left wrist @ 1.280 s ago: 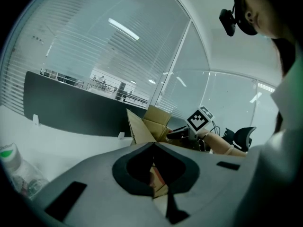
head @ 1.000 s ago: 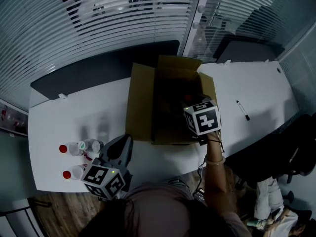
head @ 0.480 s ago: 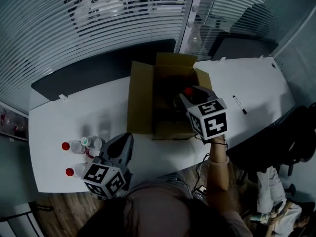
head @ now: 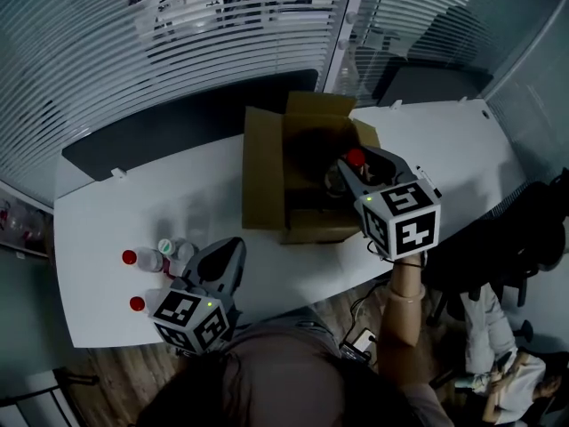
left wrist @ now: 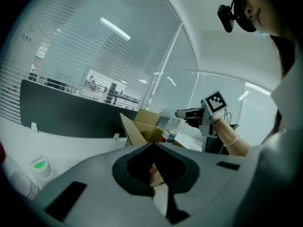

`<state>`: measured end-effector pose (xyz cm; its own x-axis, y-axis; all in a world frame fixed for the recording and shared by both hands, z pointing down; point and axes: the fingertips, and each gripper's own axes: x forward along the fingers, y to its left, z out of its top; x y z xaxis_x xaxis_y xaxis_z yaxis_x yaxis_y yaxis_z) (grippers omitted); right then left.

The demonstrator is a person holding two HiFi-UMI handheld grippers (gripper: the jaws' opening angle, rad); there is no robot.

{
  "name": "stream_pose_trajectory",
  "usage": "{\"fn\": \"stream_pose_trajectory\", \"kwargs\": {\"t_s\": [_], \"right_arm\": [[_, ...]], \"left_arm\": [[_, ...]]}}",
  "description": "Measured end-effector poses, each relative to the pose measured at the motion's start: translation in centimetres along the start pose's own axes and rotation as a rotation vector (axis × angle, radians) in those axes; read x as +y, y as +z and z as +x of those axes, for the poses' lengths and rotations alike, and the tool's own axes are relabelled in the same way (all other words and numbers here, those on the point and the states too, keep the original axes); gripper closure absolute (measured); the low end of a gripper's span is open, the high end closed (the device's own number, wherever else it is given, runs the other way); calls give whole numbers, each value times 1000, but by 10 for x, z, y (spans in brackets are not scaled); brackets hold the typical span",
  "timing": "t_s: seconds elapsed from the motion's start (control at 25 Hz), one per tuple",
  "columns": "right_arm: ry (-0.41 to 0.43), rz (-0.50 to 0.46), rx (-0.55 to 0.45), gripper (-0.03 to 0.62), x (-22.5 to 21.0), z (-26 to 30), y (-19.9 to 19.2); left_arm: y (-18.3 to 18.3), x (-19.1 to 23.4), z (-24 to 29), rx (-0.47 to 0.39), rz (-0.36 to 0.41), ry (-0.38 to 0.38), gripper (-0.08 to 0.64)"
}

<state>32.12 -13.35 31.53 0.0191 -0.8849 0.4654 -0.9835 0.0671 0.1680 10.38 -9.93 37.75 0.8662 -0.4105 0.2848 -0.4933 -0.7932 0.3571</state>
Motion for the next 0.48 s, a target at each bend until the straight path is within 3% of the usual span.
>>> {"fn": "stream_pose_trajectory", "kwargs": {"t_s": [0.48], "right_arm": [[-35, 12, -164, 422, 22, -73, 55]], "left_arm": [[-1, 5, -23, 23, 12, -59, 552]]}}
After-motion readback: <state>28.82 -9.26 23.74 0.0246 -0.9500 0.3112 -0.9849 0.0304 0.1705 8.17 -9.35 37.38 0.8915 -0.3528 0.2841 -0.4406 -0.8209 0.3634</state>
